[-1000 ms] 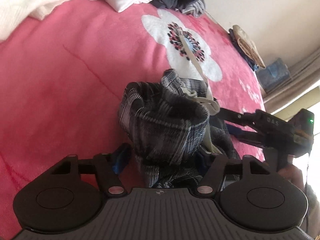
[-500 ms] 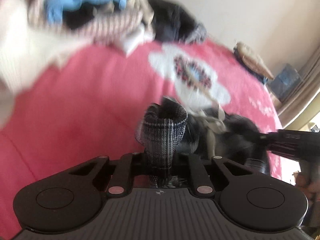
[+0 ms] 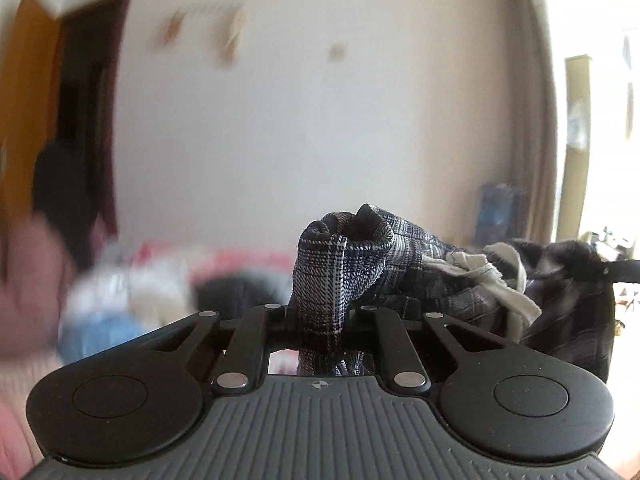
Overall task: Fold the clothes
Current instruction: 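Raise the plaid pants with both grippers to let the legs hang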
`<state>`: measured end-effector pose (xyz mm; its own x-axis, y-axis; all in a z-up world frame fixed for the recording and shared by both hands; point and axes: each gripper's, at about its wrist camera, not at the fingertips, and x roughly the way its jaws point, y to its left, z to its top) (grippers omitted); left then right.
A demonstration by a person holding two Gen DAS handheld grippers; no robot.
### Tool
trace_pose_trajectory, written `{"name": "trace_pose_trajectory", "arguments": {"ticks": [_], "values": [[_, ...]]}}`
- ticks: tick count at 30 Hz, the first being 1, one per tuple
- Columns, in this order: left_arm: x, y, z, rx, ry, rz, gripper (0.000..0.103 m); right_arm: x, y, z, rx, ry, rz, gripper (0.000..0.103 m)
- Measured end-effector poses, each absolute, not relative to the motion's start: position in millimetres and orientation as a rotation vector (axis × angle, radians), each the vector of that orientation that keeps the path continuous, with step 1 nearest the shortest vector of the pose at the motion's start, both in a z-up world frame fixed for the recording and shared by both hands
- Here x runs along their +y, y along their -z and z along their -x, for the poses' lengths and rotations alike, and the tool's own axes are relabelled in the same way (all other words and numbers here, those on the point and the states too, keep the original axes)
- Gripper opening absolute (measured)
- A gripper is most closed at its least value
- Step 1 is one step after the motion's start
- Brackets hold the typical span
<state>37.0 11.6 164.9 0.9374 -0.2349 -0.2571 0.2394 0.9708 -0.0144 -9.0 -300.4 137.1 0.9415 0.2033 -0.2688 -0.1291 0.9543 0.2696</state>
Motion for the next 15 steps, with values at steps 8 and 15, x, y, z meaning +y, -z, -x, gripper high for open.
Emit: {"name": "trace_pose_trajectory", "arguments": {"ticks": [8,15], "values": [[-20.7,-255.3,-82.0,0.129,0.319,-0.025,0.013,-324.5,-220.5,28.9,0.077,-0.084,-0.191,0.008],[-59.8,-266.7,-162.7,0.09,0.279,-0.128,0.013,-335.2,-252.8,-31.2,0.022,-0.024,-0.151,0.008]]}}
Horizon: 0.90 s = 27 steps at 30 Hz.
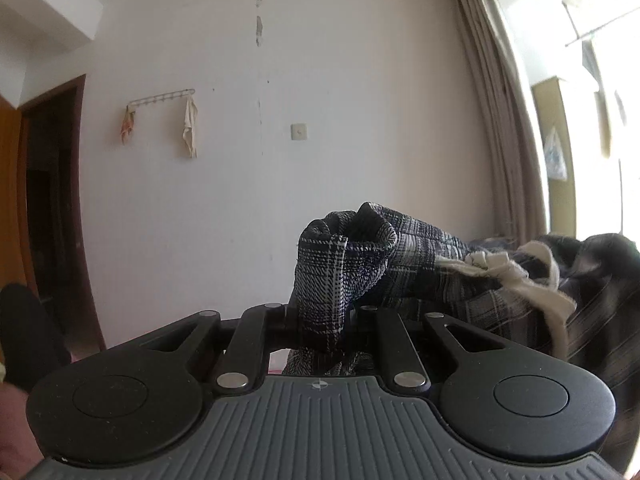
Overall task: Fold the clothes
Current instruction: 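Raise the plaid pants with both grippers to let the legs hang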
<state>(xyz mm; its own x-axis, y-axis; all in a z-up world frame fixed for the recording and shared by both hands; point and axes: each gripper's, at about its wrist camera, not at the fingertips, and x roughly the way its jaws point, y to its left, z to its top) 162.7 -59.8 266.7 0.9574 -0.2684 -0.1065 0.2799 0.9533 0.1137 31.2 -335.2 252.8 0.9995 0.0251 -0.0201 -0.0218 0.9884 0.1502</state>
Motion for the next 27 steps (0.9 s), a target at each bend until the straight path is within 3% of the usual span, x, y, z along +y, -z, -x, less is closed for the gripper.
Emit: {"name": "trace_pose_trajectory", "arguments": {"ticks": [6,16,27], "values": [[-97.9,-204.3,-258.6,0.172,0.274,-0.168,0.013,-352.6,-225.2,-126.2,0.08,0.075,-0.129,0.008],[-148.2,-45.8,-412.3,0.412,0.257,-0.182,0.014,-399.3,-93.2,-298.0,0.333,0.204,-0.141,0.008],[-172.5,25.3,-503.7,0.507,0.248,-0.205,0.014,-418.9,2.9,-388.2,0.441,0.258,-0.128,0.008]]}}
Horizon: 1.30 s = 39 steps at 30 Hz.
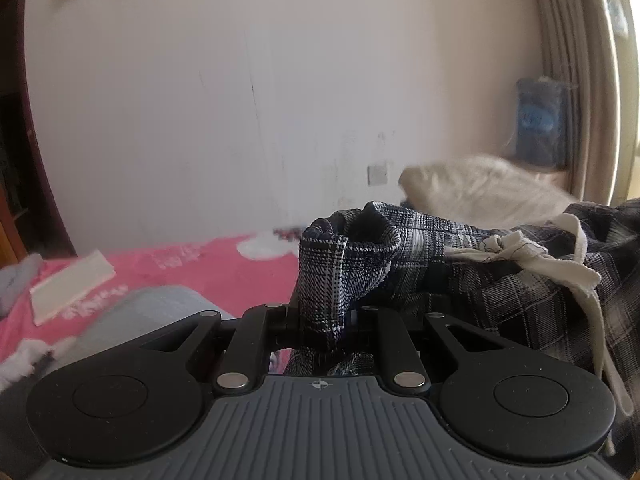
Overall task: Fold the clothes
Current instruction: 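Raise the plaid pants with both grippers to let the legs hang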
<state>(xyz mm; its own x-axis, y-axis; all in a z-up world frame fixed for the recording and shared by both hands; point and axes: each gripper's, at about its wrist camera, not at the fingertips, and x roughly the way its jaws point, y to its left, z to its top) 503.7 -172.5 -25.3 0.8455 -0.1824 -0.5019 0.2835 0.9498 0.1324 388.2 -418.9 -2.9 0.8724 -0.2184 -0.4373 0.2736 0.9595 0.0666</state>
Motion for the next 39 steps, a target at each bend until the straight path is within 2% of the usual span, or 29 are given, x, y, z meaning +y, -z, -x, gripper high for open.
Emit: {"name": "trace_pose_trajectory", "arguments": {"ticks": [2,5,8,11,13,14,17,20,25,26,28,29,30,33,35,39], "values": [[-172.8,47.6,-518.3,0.603,0.271,-0.23,0.017,-426.1,27.7,-401.0,0.477,0.268,-0.142,0.008],[-171.3,90.7,-533.5,0.81,0.303,-0.245,0.029,-448.1,74.2,-419.2,0.648,0.222,-0.257,0.011],[-151.8,95.7,-532.1,0.841,0.338,-0.12,0.043,-479.0,114.4,-425.2,0.847,0.194,-0.424,0.028],[-127.4,87.3,-534.7,0.856,0.404,0.045,0.056,-502.7,102.5,-399.0,0.77,0.159,-0.563,0.055],[-114.7,82.2,-540.5,0.87,0.418,0.143,0.07,-516.7,91.9,-392.7,0.696,0.124,-0.608,0.063],[-111.8,85.2,-545.3,0.889,0.405,0.185,0.07,-523.0,88.2,-392.6,0.666,0.11,-0.629,0.068],[-105.5,94.3,-553.9,0.917,0.374,0.272,0.069,-527.1,88.9,-419.2,0.694,0.104,-0.666,0.072],[-110.2,95.8,-549.3,0.895,0.368,0.229,0.067,-515.5,102.6,-450.6,0.779,0.083,-0.67,0.072],[-116.2,96.6,-553.6,0.876,0.359,0.195,0.047,-491.6,119.8,-486.5,0.865,0.043,-0.573,0.072],[-116.7,98.2,-555.3,0.873,0.352,0.201,0.045,-487.1,121.7,-490.8,0.871,0.044,-0.547,0.069],[-120.1,100.8,-557.1,0.861,0.337,0.204,0.02,-480.7,120.7,-493.5,0.872,0.057,-0.495,0.047],[-121.4,99.3,-555.8,0.844,0.336,0.211,0.017,-477.9,117.9,-493.2,0.866,0.058,-0.473,0.019],[-120.4,95.5,-552.6,0.819,0.342,0.231,0.015,-476.6,110.5,-490.3,0.833,0.049,-0.474,0.015],[-121.9,88.9,-547.7,0.764,0.371,0.253,0.014,-470.8,79.7,-470.3,0.613,0.042,-0.404,0.014],[-125.5,87.9,-546.0,0.744,0.381,0.245,0.015,-474.6,75.3,-463.1,0.536,0.079,-0.371,0.014],[-144.9,107.5,-549.7,0.786,0.33,0.101,0.025,-488.3,114.8,-478.9,0.656,0.218,-0.357,0.014]]}}
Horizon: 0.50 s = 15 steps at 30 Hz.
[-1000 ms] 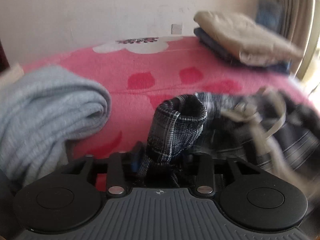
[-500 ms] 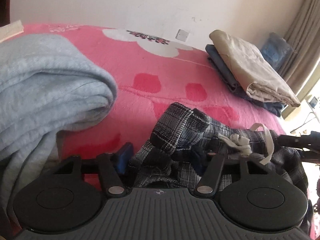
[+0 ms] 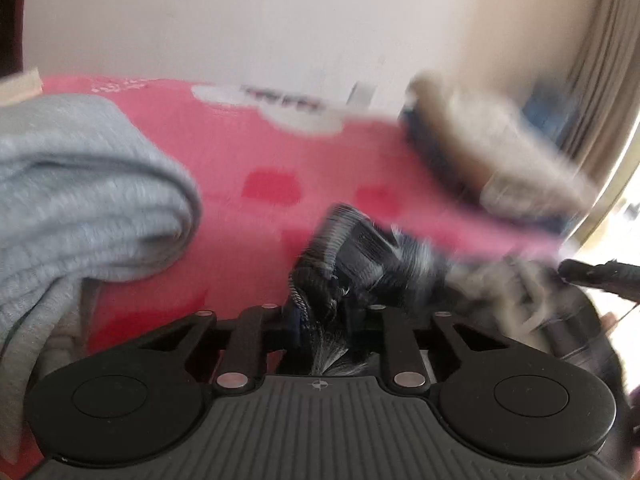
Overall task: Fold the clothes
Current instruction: 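Raise the plaid pants with both grippers to let the legs hang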
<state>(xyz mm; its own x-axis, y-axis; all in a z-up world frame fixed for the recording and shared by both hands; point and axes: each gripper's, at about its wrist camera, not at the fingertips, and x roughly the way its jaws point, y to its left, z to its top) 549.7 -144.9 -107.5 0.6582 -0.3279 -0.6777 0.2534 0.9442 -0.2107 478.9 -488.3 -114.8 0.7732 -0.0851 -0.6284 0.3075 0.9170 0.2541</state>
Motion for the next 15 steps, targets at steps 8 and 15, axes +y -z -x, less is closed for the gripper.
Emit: {"name": "trace_pose_trajectory", "arguments": {"ticks": [8,15], "values": [[-98.4,83.9,-538.1,0.76,0.313,0.33,0.062,-506.2,102.9,-448.8,0.546,0.321,-0.467,0.015],[-71.6,94.0,-532.8,0.82,0.224,0.421,0.067,-464.4,80.8,-443.3,0.648,-0.06,-0.402,0.014]]}}
